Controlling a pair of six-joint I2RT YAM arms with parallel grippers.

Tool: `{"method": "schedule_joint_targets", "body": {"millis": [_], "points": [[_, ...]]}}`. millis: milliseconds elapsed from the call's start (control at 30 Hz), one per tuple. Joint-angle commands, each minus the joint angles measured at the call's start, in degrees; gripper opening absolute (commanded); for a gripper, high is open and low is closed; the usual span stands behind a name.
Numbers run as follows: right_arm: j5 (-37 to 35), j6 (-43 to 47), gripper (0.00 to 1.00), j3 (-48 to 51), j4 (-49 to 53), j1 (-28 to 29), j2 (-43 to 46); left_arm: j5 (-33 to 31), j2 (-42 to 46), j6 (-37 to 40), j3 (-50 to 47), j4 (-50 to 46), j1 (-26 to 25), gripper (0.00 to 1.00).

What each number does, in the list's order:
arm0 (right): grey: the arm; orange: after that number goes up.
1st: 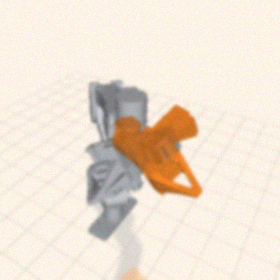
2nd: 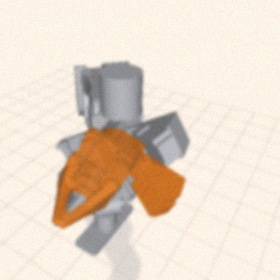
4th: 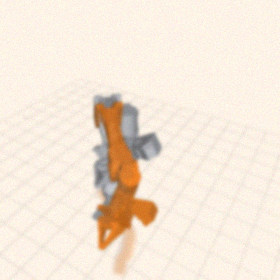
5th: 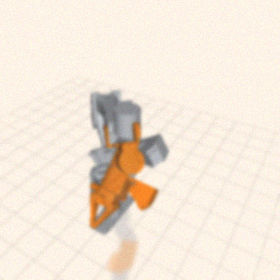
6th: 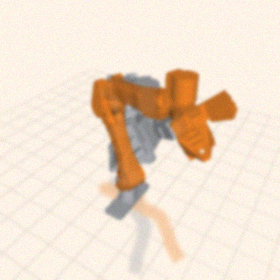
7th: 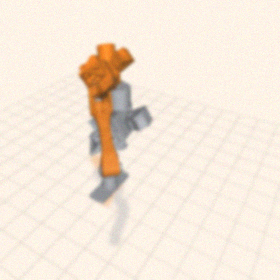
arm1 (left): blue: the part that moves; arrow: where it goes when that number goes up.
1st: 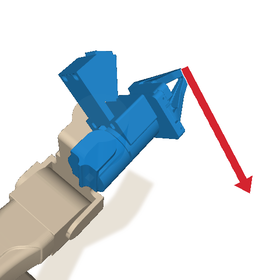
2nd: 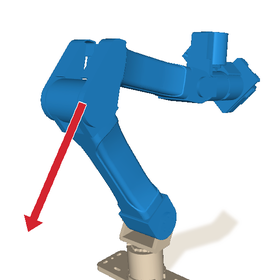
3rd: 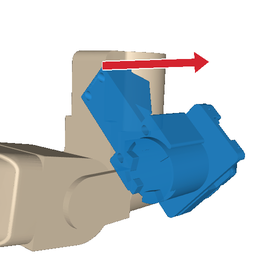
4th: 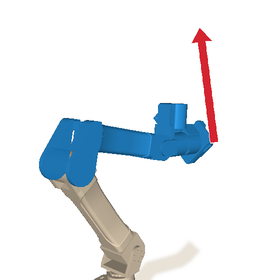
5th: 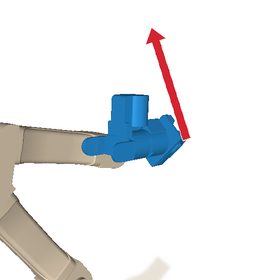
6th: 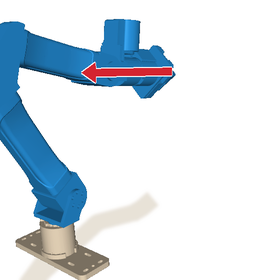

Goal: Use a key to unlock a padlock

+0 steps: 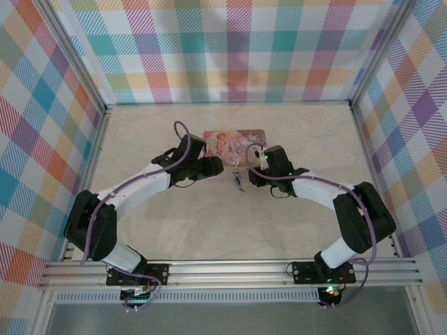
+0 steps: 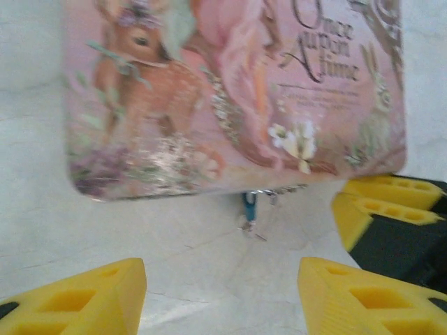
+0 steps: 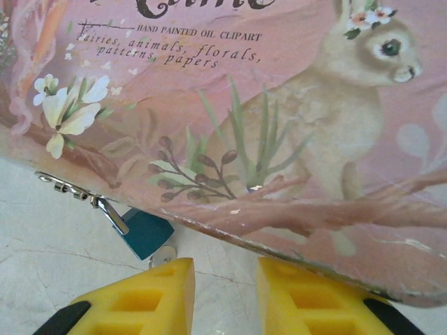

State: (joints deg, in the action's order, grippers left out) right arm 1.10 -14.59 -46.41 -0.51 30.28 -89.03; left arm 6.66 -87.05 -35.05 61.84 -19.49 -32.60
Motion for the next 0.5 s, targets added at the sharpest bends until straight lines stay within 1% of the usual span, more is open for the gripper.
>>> {"method": "schedule_joint_targets", "body": {"millis": [0, 133, 233, 400, 467], "points": [[0.8, -0.4, 0.3, 0.1, -0.3, 1.2, 2.0, -3.7, 0.1, 1.0, 1.4, -2.1, 1.3, 0.6], [0.5, 0.1, 0.3, 3.0, -0.1, 2.7, 4.9, -4.8, -2.2, 0.9, 3.2, -2.4, 2.7, 0.61], [0.1, 0.6, 0.31, 4.7, -0.7, 3.7, 5.8, -5.1, -4.2, 0.7, 4.8, -1.9, 4.1, 0.61], [-0.5, 1.2, 0.37, 6.2, -1.8, 4.9, 5.3, -5.5, -8.1, 2.0, 9.5, -1.4, 6.1, 0.6], [-0.7, 1.5, 0.37, 6.2, -2.5, 5.4, 4.2, -5.3, -10.3, 2.3, 11.9, -1.5, 6.8, 0.6]]}}
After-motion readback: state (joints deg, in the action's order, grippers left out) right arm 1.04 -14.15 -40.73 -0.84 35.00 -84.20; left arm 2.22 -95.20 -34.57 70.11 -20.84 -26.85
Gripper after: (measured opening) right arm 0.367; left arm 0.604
